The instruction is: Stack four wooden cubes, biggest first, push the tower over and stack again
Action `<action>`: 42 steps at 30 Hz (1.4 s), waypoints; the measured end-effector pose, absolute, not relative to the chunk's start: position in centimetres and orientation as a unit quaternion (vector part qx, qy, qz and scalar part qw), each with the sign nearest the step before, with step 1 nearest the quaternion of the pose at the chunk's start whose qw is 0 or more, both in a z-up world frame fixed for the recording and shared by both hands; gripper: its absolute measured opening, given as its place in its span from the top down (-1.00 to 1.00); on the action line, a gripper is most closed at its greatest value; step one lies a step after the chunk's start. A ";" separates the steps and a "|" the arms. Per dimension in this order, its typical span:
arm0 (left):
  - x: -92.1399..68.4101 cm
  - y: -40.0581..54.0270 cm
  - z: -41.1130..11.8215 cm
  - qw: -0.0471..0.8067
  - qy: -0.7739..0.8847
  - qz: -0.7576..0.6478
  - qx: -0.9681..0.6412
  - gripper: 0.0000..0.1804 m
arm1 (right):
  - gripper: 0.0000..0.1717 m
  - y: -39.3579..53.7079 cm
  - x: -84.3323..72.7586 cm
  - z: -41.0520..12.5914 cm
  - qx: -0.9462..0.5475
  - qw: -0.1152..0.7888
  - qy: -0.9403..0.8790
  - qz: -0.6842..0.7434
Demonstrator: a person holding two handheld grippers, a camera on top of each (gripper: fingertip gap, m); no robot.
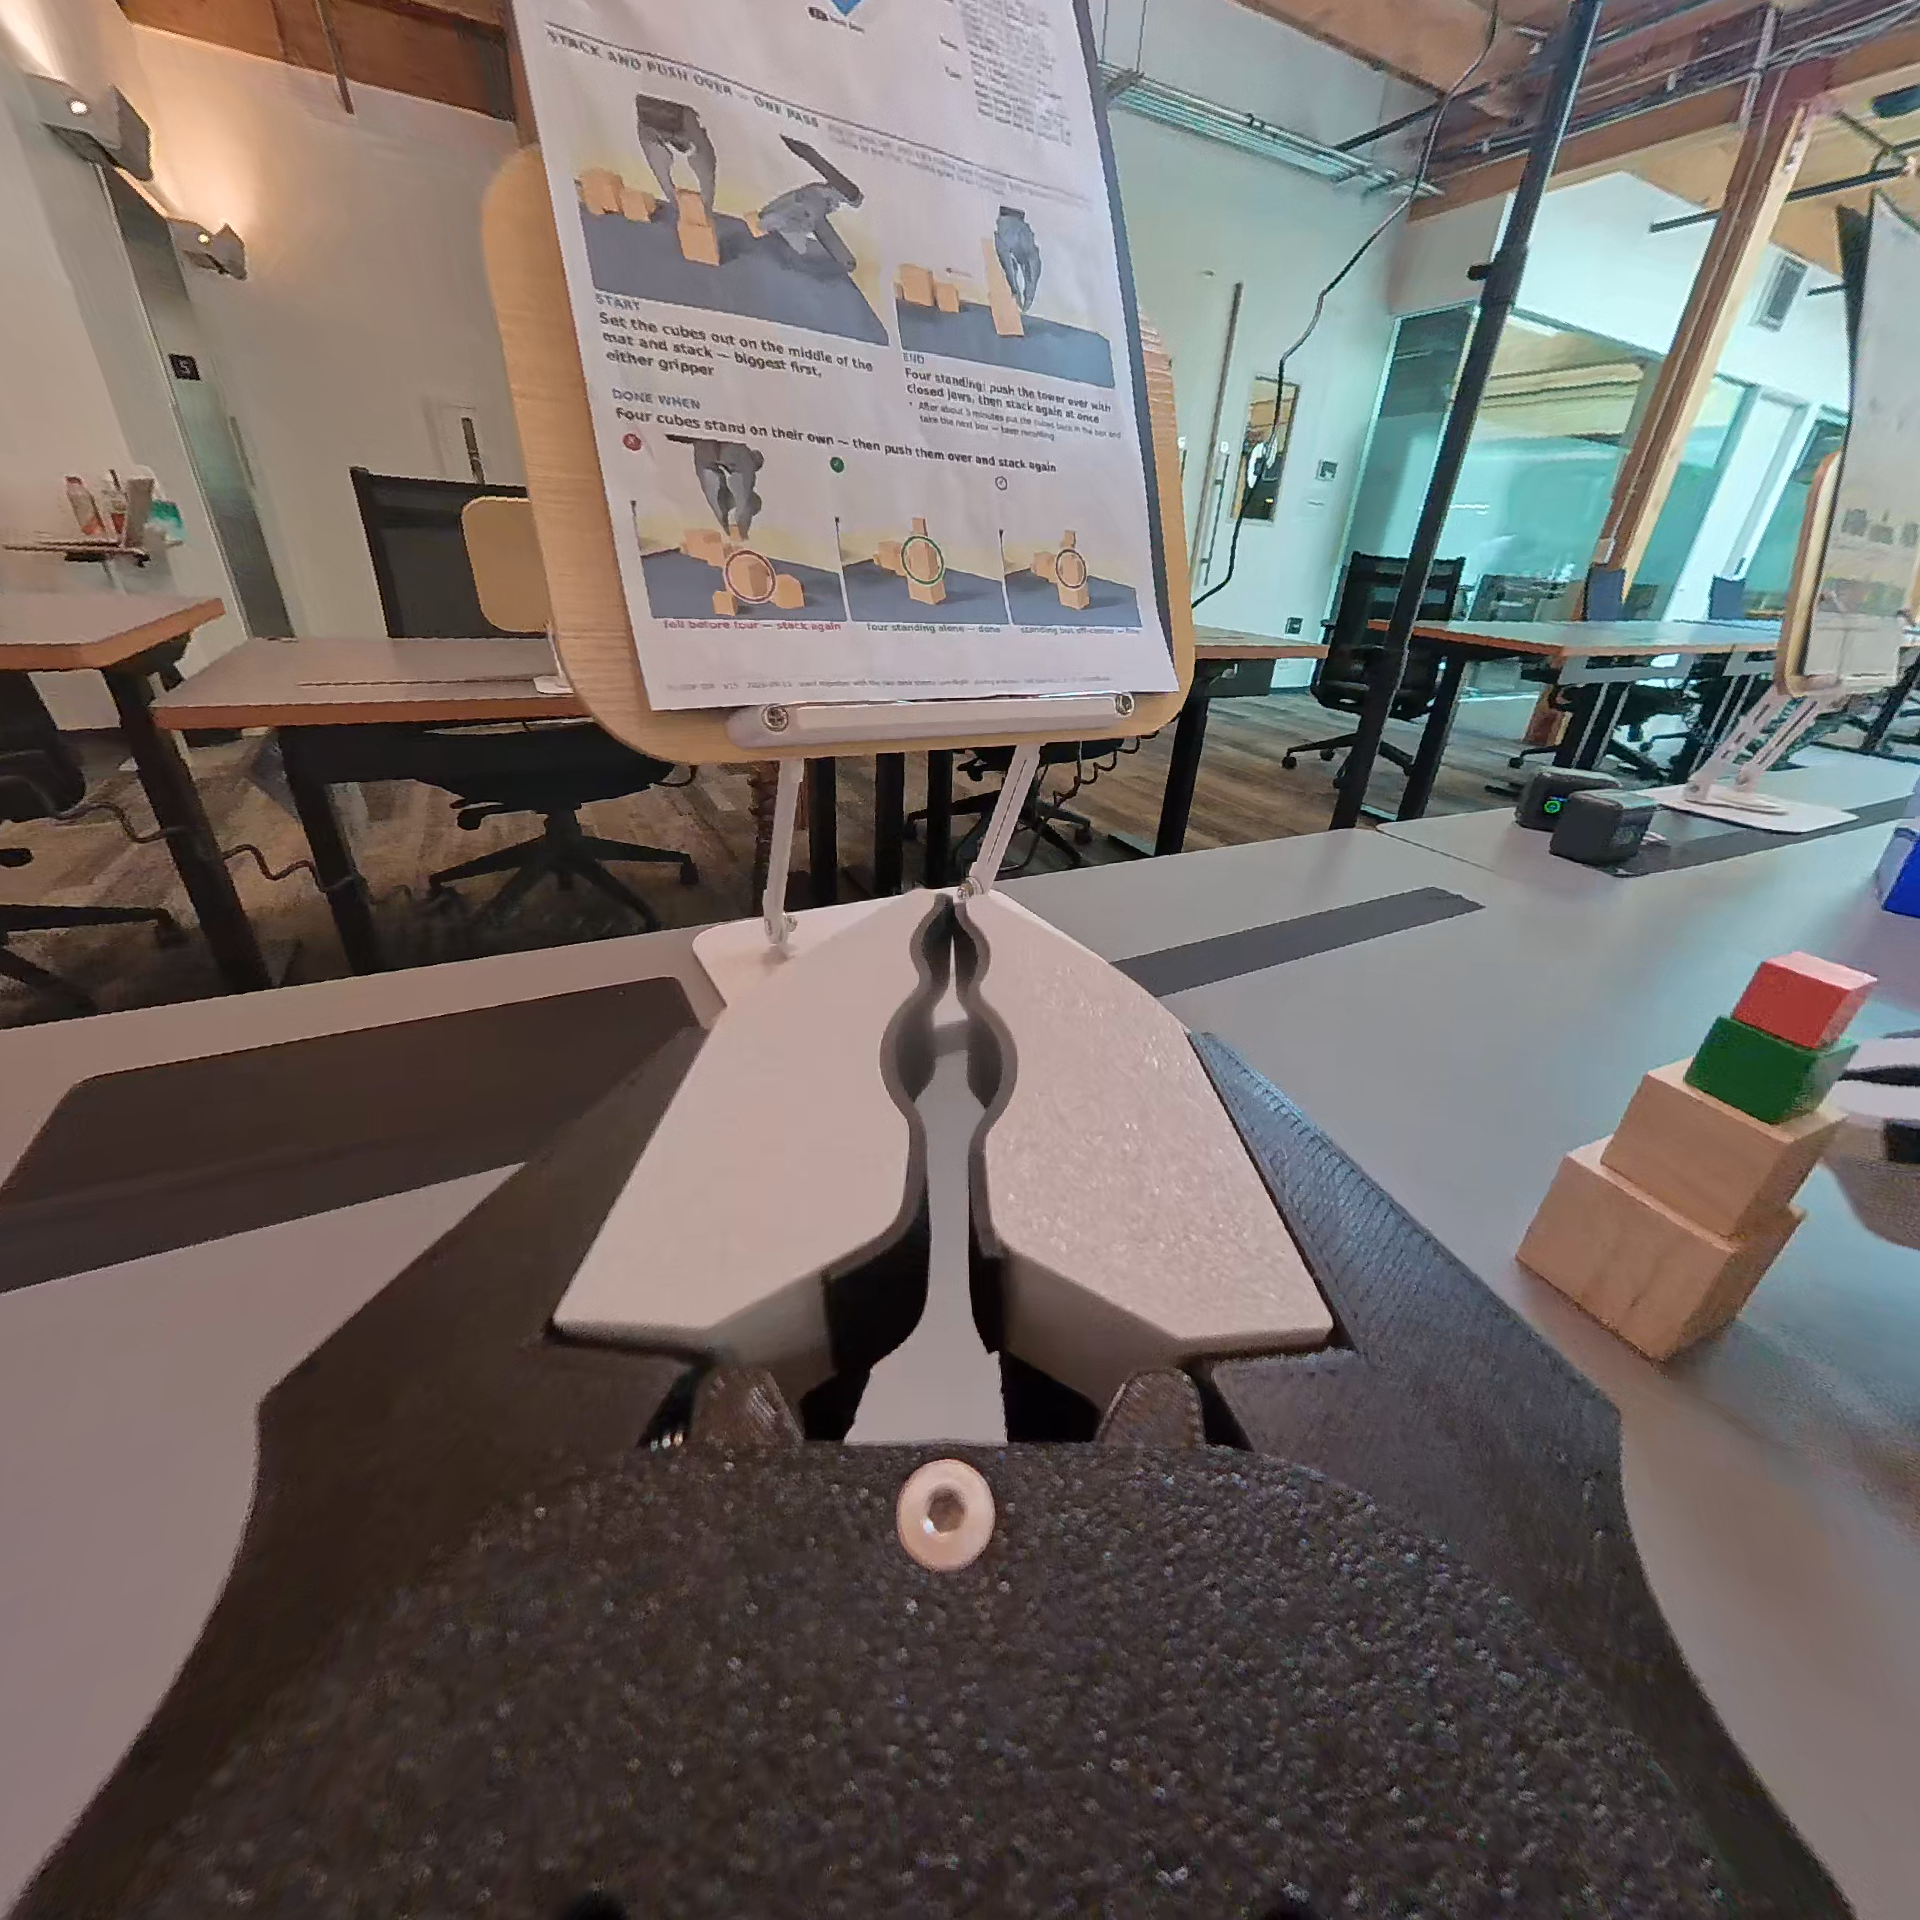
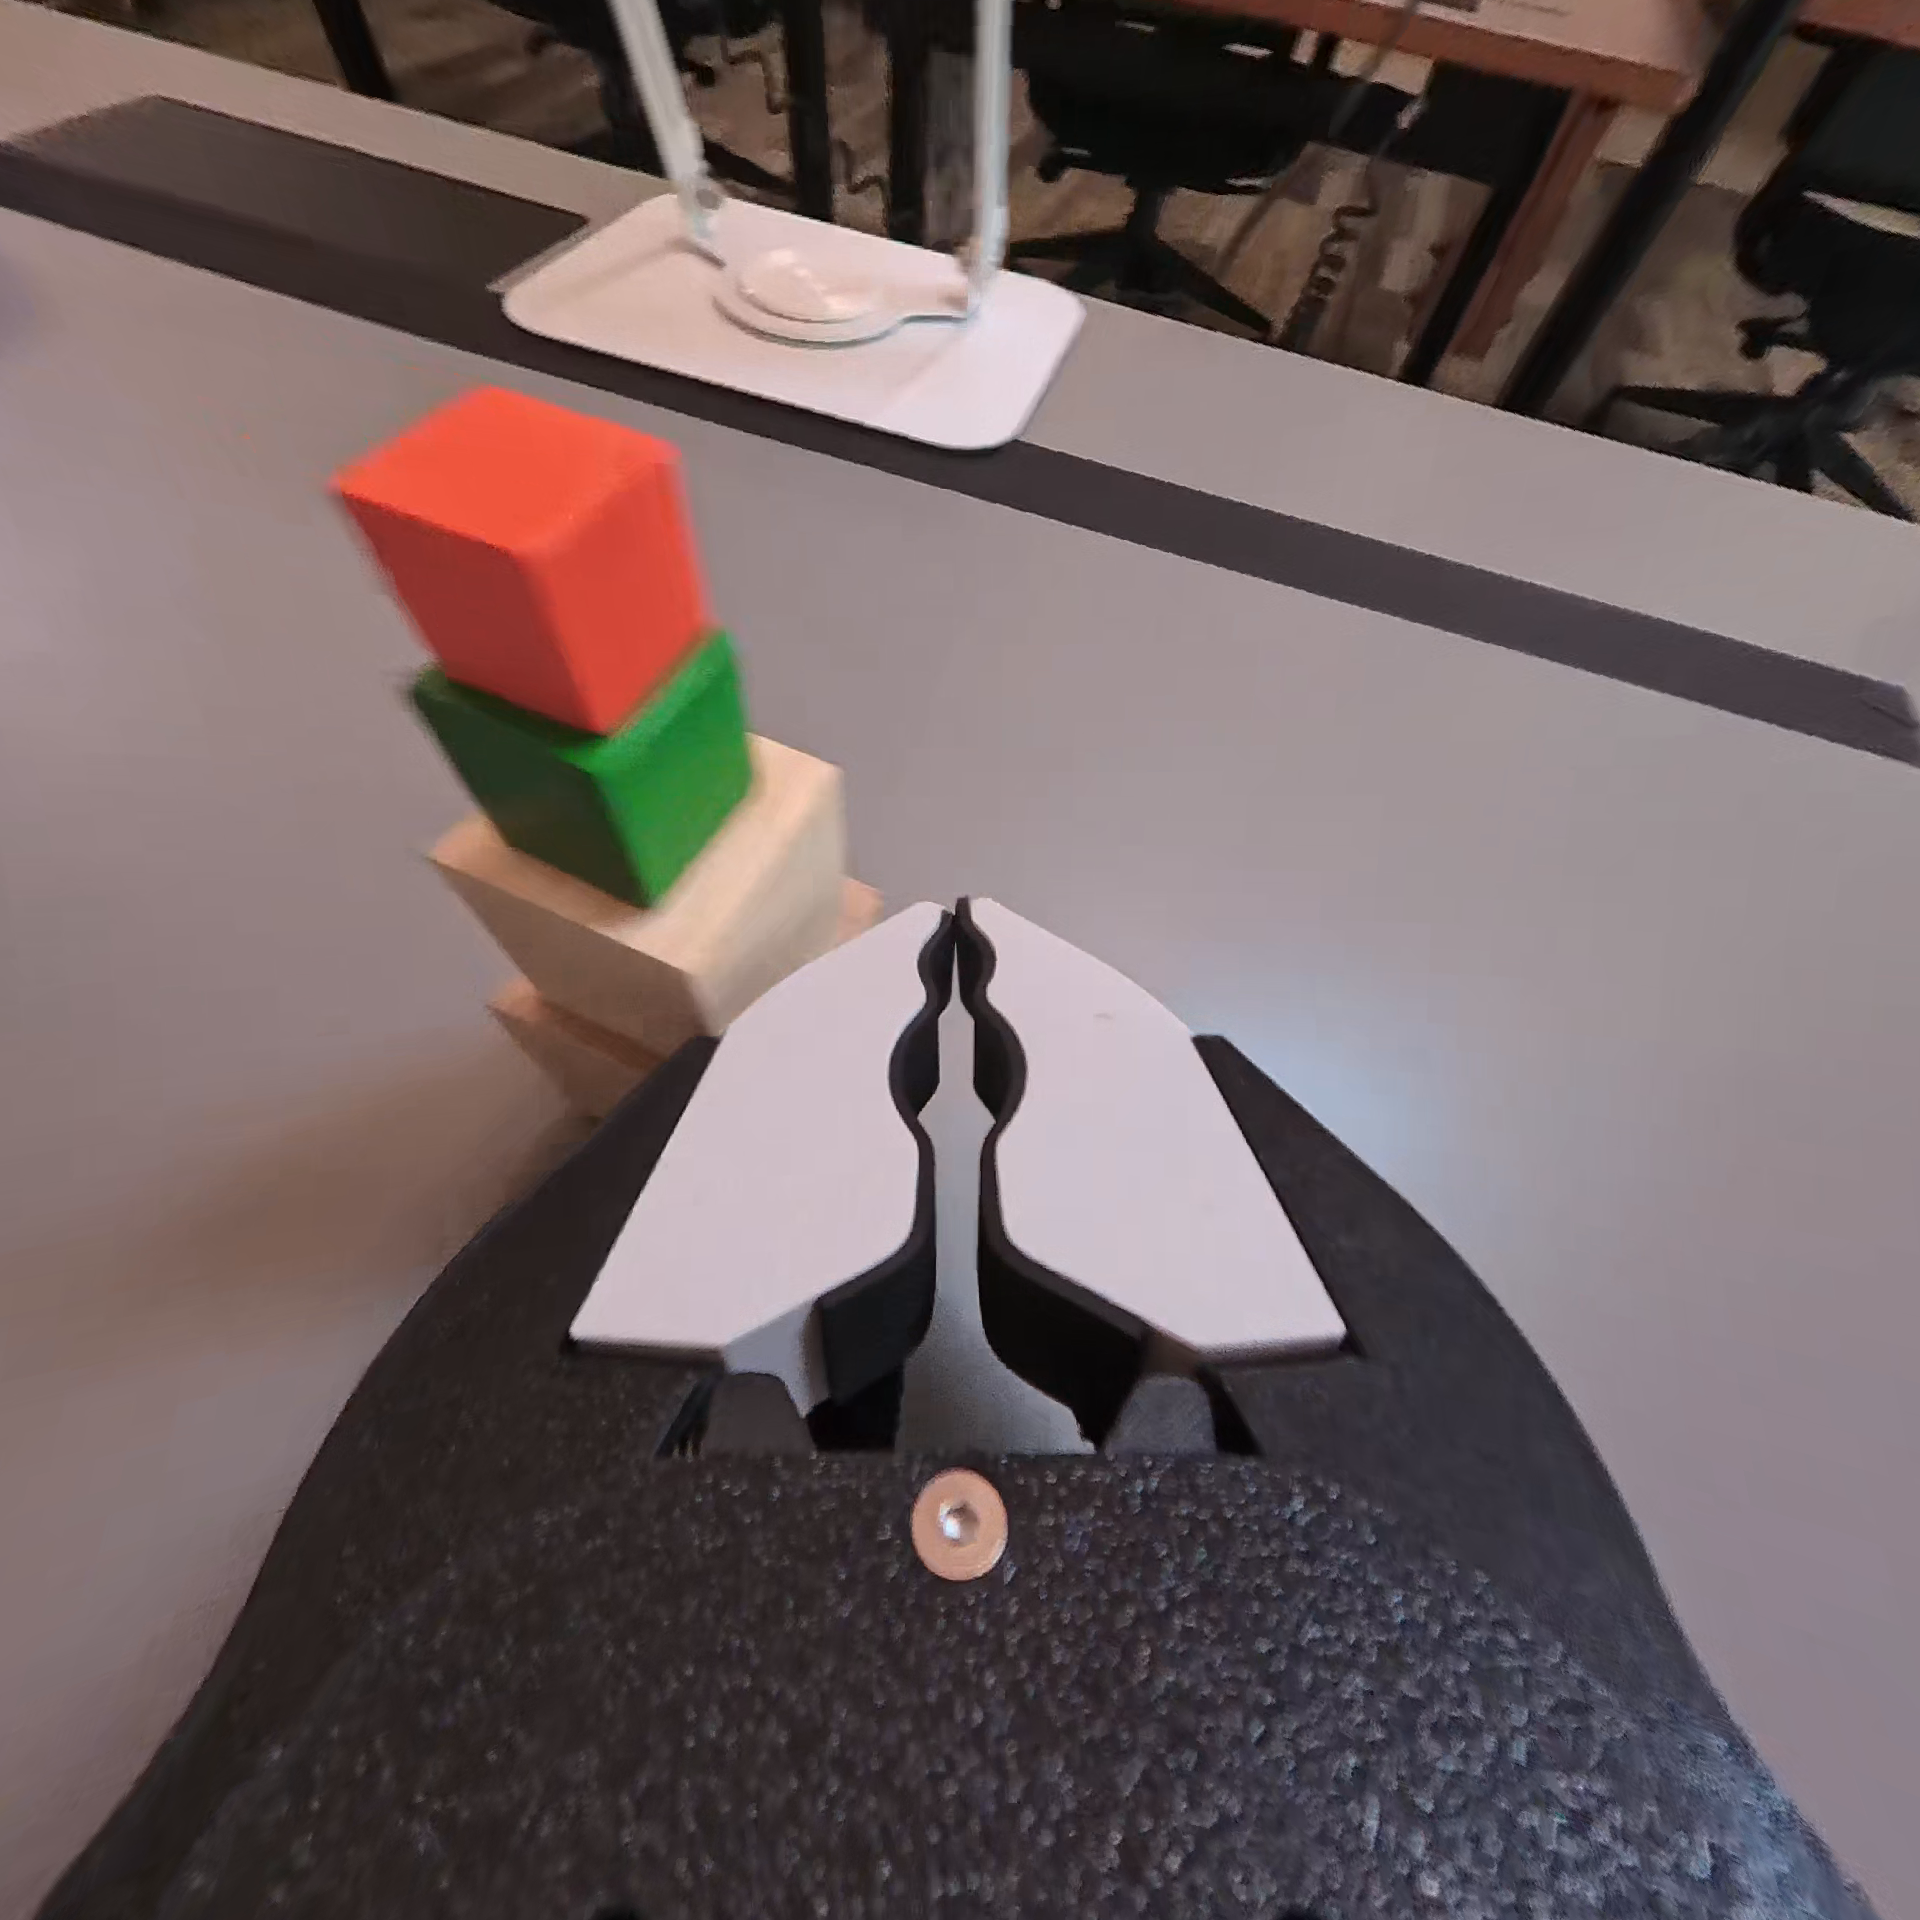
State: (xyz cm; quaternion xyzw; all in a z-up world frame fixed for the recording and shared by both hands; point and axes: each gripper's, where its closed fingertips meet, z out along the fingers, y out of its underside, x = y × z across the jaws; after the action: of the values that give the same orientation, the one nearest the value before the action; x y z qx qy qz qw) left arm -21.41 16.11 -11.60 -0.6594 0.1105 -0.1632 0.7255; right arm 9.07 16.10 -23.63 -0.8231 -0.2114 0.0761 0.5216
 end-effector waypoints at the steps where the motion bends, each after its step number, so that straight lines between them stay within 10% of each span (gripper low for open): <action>1: -21.8 15.8 -11.6 0.727 0.107 -0.164 -0.658 1.00 | 1.00 16.2 7.7 -23.6 -0.819 0.523 -0.222 0.077; 17: -24.7 15.4 -13.0 0.723 0.089 -0.131 -0.673 1.00 | 1.00 12.3 -10.7 -20.0 -0.665 0.583 -0.455 0.106; 42: -22.3 15.9 -15.4 0.695 0.133 -0.133 -0.694 1.00 | 1.00 22.4 21.4 -12.4 -0.693 0.716 -0.036 0.082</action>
State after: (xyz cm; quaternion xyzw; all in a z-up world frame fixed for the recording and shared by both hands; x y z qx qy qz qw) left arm -22.33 15.88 -15.41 -0.6940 0.1334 -0.1327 0.6949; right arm 21.35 22.42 -12.42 -0.6927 -0.0362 0.0820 0.7156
